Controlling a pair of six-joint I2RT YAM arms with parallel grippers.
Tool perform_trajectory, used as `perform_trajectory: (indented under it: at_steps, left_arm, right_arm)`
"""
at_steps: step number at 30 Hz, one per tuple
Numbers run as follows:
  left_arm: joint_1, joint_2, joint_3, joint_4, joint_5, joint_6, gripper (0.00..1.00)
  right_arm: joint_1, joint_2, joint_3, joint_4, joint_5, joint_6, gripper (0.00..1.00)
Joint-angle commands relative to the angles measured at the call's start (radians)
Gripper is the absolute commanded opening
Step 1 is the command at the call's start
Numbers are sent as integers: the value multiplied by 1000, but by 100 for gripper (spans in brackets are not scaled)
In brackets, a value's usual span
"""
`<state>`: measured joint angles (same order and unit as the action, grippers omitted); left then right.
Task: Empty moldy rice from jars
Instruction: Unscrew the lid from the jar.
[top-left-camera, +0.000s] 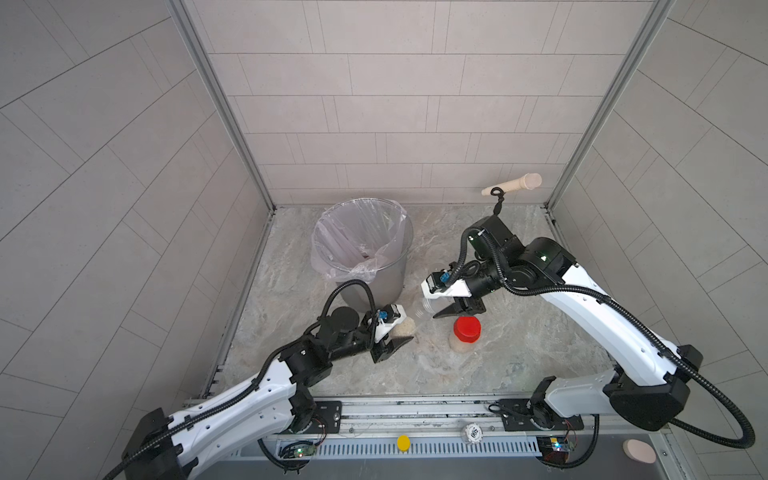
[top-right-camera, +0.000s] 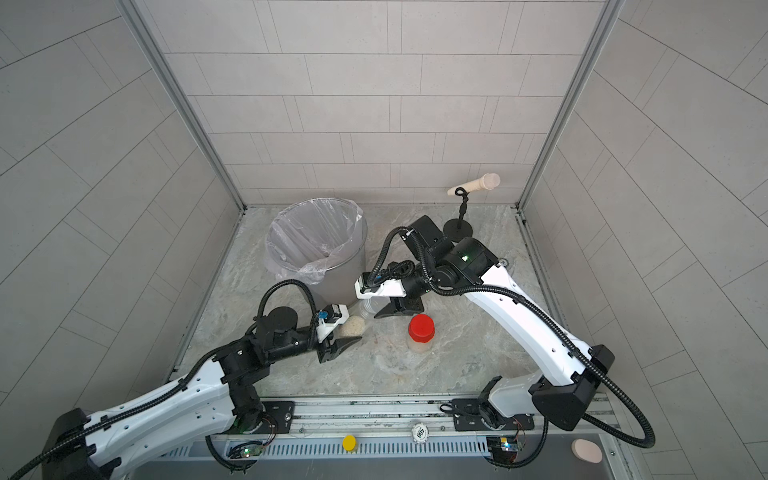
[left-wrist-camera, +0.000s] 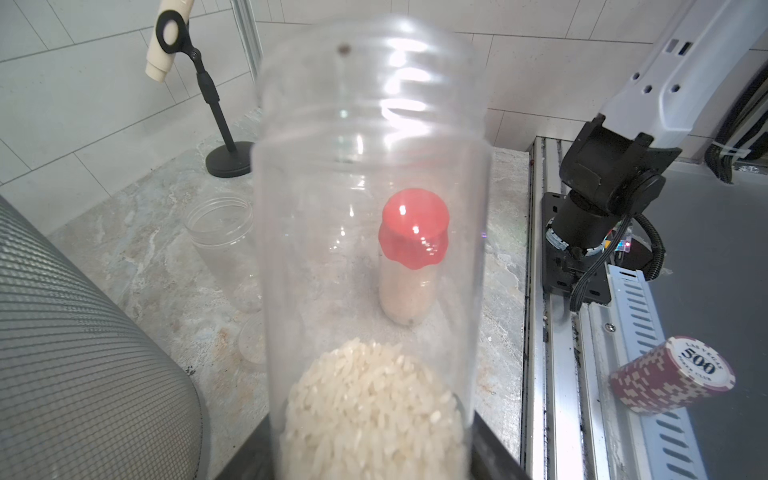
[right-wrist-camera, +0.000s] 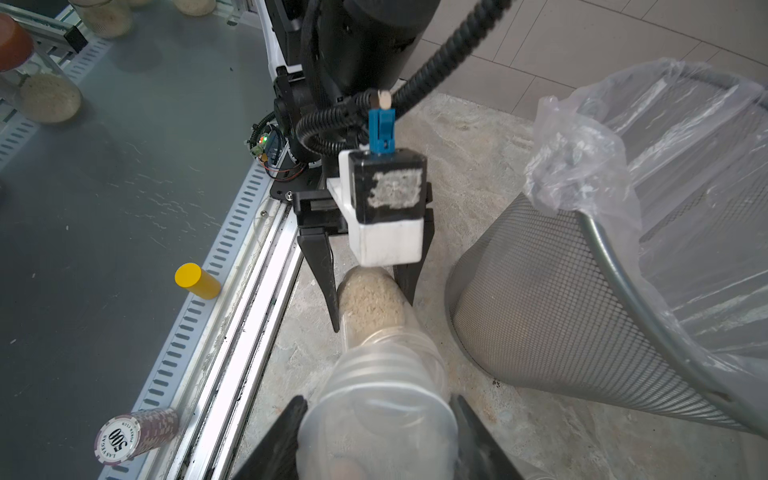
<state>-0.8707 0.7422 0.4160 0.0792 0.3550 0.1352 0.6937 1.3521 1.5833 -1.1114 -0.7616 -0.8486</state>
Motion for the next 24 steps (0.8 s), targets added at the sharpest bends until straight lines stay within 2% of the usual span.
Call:
perform_trajectory:
  at_steps: [1, 8, 13, 17, 20, 24]
  left_arm:
    - [2, -43, -12, -7, -27, 3, 8]
    - [2, -168, -52, -92, -123, -23, 8]
    - [2, -283, -106, -116, -212, -91, 10]
    - [2, -365, -156, -128, -243, -130, 10]
    - [2, -405, -170, -139, -268, -142, 11]
    - [2, -423, -175, -141, -285, -146, 13]
  right_arm:
    - [3, -42, -47, 18, -13, 37, 41]
    - [8, -98, -243, 196, 25, 225, 39]
    - [36, -104, -355, 317, 65, 380, 40]
    - [67, -65, -421, 417, 193, 531, 40]
    - [84, -22, -421, 421, 289, 633, 40]
    - [140, 24, -458, 464, 426, 707, 42]
